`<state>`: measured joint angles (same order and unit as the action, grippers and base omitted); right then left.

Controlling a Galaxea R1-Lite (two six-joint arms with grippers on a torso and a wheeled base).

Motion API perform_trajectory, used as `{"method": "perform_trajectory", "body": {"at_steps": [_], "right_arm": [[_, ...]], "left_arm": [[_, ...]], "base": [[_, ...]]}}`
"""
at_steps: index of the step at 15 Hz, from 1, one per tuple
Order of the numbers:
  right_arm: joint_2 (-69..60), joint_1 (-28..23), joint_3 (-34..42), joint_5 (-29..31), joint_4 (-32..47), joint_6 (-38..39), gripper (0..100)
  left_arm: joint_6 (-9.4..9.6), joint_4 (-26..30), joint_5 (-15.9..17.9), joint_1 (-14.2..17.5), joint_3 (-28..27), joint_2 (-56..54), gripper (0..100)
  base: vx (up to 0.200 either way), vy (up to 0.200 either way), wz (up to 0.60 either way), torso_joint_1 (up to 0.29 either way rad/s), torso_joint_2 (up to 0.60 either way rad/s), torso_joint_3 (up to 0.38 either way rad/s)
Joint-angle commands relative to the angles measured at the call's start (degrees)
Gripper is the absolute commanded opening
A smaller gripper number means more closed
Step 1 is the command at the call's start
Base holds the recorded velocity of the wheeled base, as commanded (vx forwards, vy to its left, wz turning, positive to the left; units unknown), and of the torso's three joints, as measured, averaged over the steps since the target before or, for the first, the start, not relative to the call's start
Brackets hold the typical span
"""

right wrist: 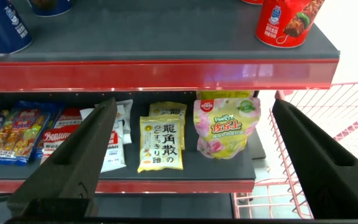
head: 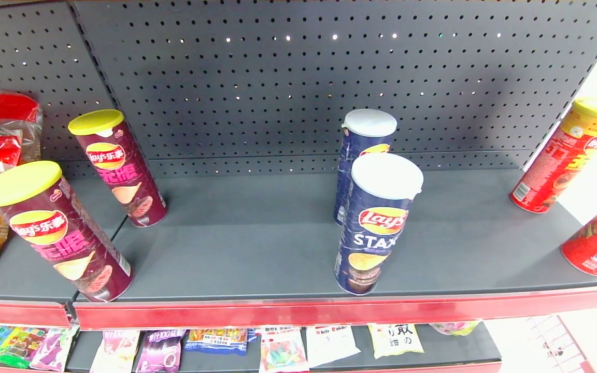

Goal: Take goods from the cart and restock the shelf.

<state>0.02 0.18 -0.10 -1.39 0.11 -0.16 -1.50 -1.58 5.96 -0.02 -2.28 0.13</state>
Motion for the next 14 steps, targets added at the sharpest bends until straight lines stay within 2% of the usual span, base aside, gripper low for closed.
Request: {"method": "perform_trajectory", "body": {"at_steps": [1,2,4,5,7,10,11,13,14], "right_arm": [[0.06,-0.01,0.01,-0.02,-0.02,-0.02,100],[-0.02,-0.01,0.01,-0.02,0.07,-0.02,100],[0.06,-0.01,0.01,-0.02,-0.02,-0.02,100],[0.06,-0.01,0.01,-0.02,0.07,-0.02,100],[0.06,-0.01,0.01,-0.02,-0.02,-0.02,100],[0.06,-0.01,0.01,-0.02,0.07,-0.02,100],[-0.02,-0.01,0.01,-0.02,-0.02,-0.02,100],[0.06,-0.01,0.01,-0.02,-0.02,-0.02,100],[0.06,-0.01,0.01,-0.1,-0.02,-0.11,100]], "left_arm": [[4.58,-0.35,-4.2,0.02,2.28,-0.13,100],[2.29,-0.09,-8.95,0.02,2.28,-0.13,100],[-1.49,1.41,-10.27,0.02,2.28,-0.13,100],[-0.79,1.41,-9.48,0.02,2.19,-0.13,100],[1.06,1.58,-2.53,0.02,2.28,-0.13,100],[1.15,1.58,-3.5,0.02,2.28,-0.13,100],[0.97,1.58,-5.96,0.02,2.28,-0.13,100],[1.59,1.5,-7.54,0.02,2.19,-0.13,100],[3.43,1.5,-7.28,0.02,2.19,-0.13,100]], "base": [[0.0,0.0,0.0,0.0,0.0,0.0],[0.0,0.0,0.0,0.0,0.0,0.0],[0.0,0.0,0.0,0.0,0.0,0.0],[0.0,0.0,0.0,0.0,0.0,0.0],[0.0,0.0,0.0,0.0,0.0,0.0],[0.0,0.0,0.0,0.0,0.0,0.0],[0.0,0.0,0.0,0.0,0.0,0.0],[0.0,0.0,0.0,0.0,0.0,0.0],[0.0,0.0,0.0,0.0,0.0,0.0]]}}
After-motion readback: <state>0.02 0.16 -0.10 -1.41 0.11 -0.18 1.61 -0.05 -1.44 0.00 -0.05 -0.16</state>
